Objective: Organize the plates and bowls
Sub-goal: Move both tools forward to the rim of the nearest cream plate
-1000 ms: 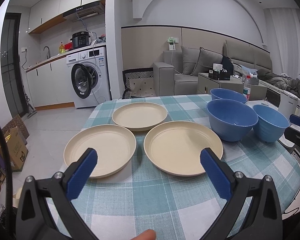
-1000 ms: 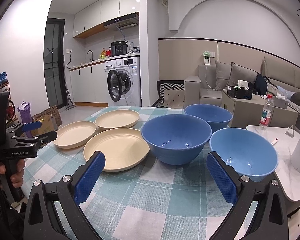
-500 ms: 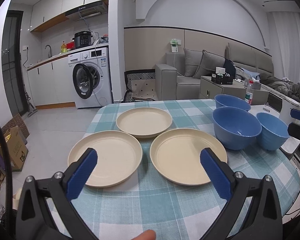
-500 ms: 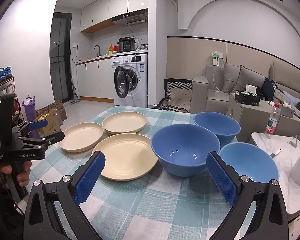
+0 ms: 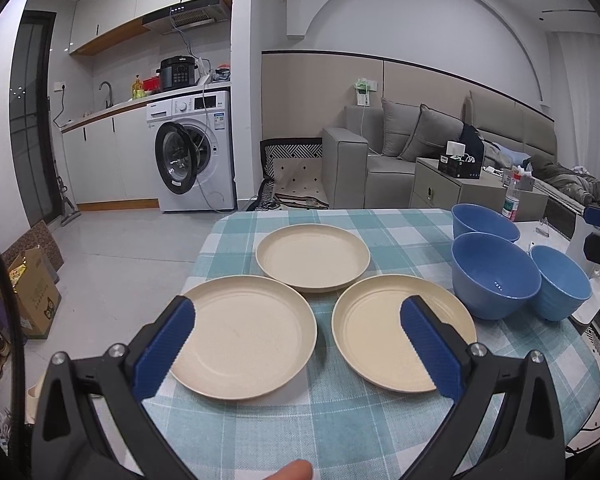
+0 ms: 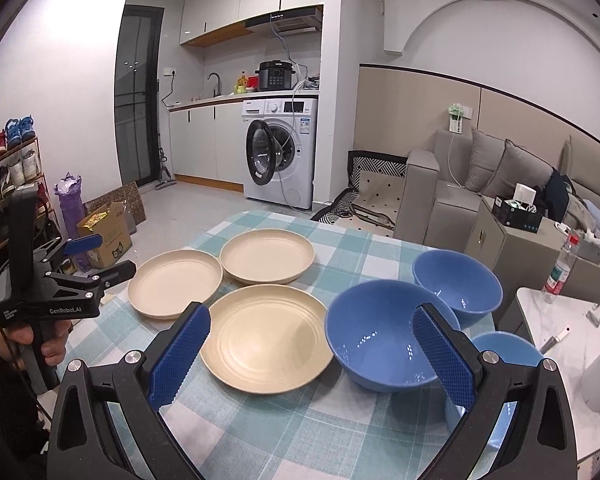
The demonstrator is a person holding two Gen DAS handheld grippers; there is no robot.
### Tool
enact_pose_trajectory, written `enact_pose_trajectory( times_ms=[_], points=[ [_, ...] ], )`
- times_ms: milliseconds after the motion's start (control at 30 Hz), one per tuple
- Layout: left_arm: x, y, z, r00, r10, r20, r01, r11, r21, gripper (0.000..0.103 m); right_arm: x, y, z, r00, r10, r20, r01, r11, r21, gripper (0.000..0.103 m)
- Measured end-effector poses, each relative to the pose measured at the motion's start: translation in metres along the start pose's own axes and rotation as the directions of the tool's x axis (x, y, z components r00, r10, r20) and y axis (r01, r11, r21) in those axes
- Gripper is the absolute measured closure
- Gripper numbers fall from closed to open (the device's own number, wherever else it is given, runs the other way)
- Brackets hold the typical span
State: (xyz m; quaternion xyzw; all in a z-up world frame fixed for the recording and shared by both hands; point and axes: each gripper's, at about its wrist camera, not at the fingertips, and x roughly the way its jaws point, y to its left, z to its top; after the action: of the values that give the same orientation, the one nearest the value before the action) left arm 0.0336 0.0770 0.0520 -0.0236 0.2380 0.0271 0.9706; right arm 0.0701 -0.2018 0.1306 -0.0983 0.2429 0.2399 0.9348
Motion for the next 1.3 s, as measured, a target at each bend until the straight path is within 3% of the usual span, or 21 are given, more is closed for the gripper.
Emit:
enact_pose_trajectory(
  times_ms=[400,1300],
  points=[
    [0.022,0.01,0.017,0.999,0.001,-0.036,-0.001,1.0,0.002,0.0,0.026,0.013,0.037,1.0,0.008,0.002,-0.008,1.0,-0.004,0.0],
    [0.118,0.052,0.052,0.989,0.02,-0.144,-0.026,0.999,-0.038,0.0,0.161,0.01,0.092,0.99,0.015,-0.14,-0.007,0.999,0.053,0.0]
  ],
)
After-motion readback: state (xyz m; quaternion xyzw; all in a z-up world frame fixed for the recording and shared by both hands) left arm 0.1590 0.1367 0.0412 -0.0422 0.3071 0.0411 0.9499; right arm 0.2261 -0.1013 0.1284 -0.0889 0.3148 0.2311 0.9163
